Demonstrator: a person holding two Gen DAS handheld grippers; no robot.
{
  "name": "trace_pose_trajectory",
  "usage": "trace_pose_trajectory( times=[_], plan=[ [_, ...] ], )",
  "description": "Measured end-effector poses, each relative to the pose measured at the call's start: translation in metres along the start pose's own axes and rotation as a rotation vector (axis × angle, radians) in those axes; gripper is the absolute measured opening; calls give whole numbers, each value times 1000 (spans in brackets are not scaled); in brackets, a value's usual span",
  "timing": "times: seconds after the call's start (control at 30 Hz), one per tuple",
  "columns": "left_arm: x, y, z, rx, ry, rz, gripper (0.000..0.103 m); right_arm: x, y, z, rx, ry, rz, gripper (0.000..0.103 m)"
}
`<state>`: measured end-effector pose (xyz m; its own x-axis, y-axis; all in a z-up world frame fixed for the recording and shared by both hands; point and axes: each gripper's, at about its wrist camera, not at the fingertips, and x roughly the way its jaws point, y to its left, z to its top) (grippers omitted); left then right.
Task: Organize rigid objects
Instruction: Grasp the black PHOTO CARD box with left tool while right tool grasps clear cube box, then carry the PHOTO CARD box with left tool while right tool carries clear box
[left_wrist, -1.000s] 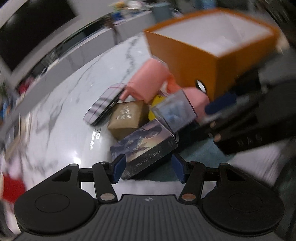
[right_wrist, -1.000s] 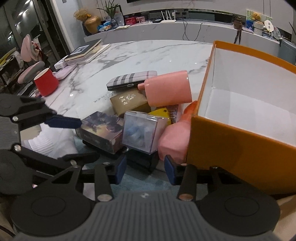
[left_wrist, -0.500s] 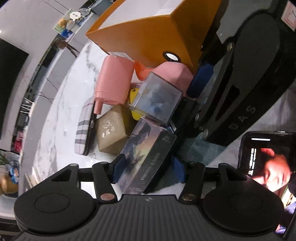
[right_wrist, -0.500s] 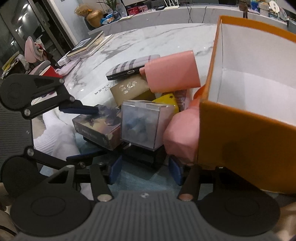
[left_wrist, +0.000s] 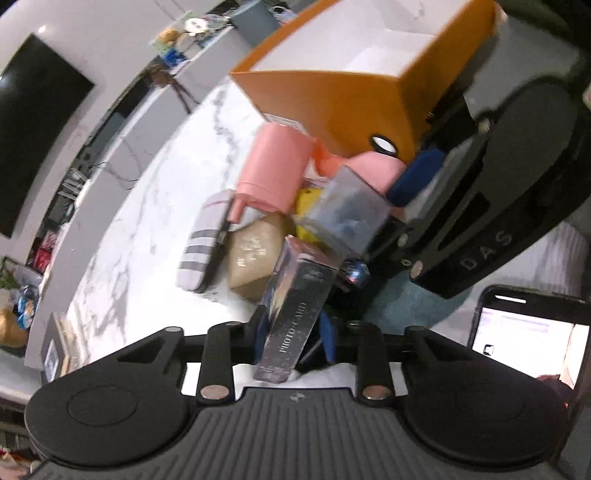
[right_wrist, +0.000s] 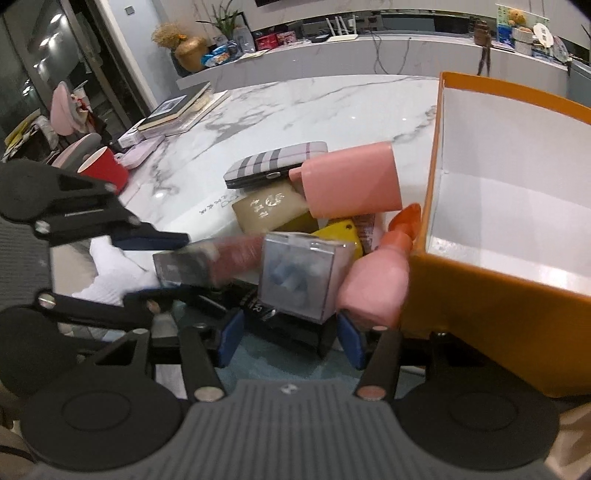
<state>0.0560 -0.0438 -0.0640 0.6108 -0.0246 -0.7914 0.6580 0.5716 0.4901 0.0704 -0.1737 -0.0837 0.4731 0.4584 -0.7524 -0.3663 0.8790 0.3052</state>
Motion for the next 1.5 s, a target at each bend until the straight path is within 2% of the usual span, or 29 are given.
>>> trace_pose_trajectory(
  times=[0.17,0.37,0.53,0.7,0.8,1.0,1.2,1.3,1.5],
  plan=[
    [-16,24,-3,-161,-14,-4,25,4,10,6,67,-18,-65,58],
    [-29,54,-15,-398,-50,-104,25,6,36,12,67,-83,-171,62],
    [-34,70,-19,-482,-70,-167,25,14,46,17,18,-110,-248,63],
    [-27,64,-25,-485,-75,-164,25,27,46,24,-35,-96,-305,61],
    [-26,64,-26,-487,-83,-159,25,31,46,24,-72,-95,-311,55],
    [-12,58,-17,-437,-77,-150,25,22,44,17,-106,-83,-265,53],
    [4,55,-11,-383,-40,-191,25,9,39,10,-144,-85,-222,52],
    [16,54,-11,-384,-5,-217,25,6,35,4,-149,-77,-199,50],
    [27,50,-7,-396,43,-220,26,5,30,4,-145,-81,-160,51]
  ],
)
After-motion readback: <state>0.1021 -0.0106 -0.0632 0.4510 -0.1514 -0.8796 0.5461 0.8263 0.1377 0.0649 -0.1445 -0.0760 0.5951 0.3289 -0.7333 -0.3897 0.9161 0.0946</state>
